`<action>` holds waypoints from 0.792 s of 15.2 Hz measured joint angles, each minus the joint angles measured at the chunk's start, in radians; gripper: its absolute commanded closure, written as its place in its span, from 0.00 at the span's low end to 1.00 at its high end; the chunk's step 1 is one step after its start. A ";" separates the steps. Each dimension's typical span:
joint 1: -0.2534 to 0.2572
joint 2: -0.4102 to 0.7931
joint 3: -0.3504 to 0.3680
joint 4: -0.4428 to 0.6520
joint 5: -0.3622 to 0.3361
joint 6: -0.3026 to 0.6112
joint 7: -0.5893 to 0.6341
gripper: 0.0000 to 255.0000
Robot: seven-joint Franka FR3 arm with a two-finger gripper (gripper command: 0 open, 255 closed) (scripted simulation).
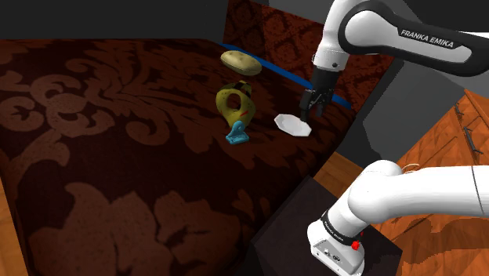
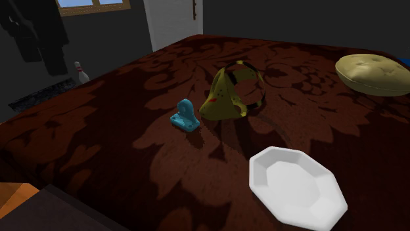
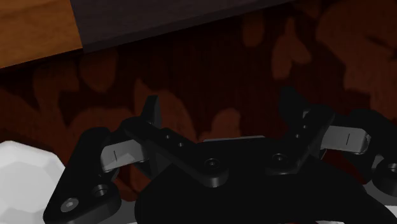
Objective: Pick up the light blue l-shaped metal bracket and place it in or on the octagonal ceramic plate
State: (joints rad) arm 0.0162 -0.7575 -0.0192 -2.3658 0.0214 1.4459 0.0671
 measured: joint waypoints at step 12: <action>-0.009 0.299 0.009 0.005 -0.018 0.336 0.017 0.00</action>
State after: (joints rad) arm 0.0074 -0.4587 -0.0105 -2.3609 0.0037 1.7818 0.0844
